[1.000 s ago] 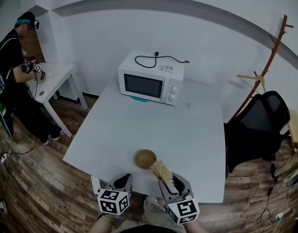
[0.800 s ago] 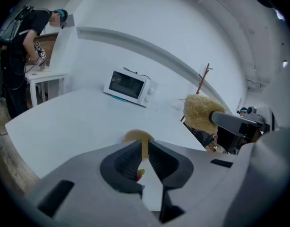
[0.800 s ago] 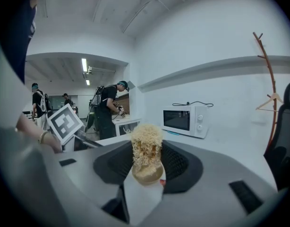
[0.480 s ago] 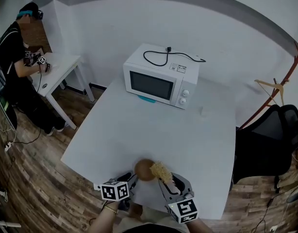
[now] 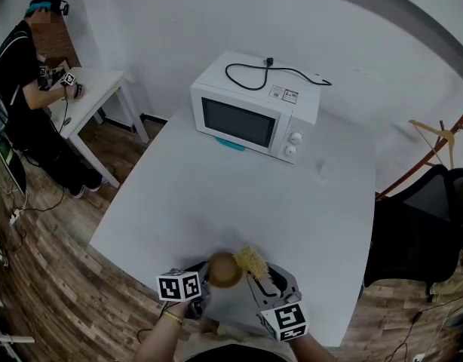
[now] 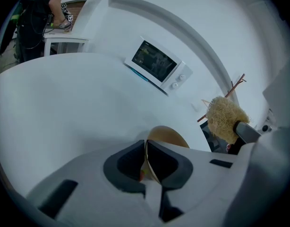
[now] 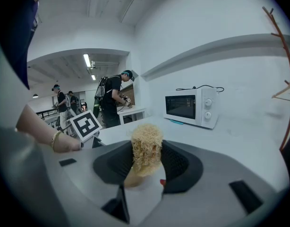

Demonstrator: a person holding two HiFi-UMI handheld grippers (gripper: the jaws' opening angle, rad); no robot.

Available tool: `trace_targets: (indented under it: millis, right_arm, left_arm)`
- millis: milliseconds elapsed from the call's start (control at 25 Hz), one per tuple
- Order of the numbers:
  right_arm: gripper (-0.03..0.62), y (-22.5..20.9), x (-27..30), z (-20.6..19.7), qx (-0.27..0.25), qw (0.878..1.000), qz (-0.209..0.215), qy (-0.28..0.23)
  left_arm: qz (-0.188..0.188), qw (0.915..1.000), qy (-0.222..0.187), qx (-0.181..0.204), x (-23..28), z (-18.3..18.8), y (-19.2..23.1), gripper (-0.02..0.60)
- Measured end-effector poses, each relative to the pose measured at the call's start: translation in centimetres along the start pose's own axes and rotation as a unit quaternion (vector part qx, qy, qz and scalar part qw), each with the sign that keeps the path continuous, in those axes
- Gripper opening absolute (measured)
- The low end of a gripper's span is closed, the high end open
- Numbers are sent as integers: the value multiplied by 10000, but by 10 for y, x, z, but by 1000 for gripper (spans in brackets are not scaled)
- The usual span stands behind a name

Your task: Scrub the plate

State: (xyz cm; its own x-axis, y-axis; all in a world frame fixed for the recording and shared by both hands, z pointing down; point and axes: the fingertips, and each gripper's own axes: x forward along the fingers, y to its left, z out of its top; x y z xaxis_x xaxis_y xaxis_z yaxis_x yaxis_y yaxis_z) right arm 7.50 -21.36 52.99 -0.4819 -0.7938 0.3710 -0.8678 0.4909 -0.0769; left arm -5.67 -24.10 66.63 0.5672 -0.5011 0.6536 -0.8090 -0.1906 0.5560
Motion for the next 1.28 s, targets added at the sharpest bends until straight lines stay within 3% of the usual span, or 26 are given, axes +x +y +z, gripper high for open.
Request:
trace_targets:
  millis: [200, 400, 600, 840, 1280]
  right_arm:
    - [169, 1, 8, -10, -197, 9996, 103, 183]
    - [169, 15, 15, -31, -568, 9952, 432, 676]
    - [169, 23, 19, -47, -1268, 9837, 582, 1131]
    - [169, 30, 27, -72, -1694, 9682, 762, 1675]
    - [169, 47, 51, -92, -1695, 9549, 927, 2255]
  left_arm:
    - [10, 10000, 20, 86, -1, 0, -4, 32]
    - [-21, 9999, -131, 66, -9, 5, -10, 29]
    - [124, 9989, -219, 392, -16, 8, -17, 28]
    - [217, 9974, -154, 674, -19, 4, -20, 29]
    - [164, 9956, -113, 917, -18, 1, -31, 31]
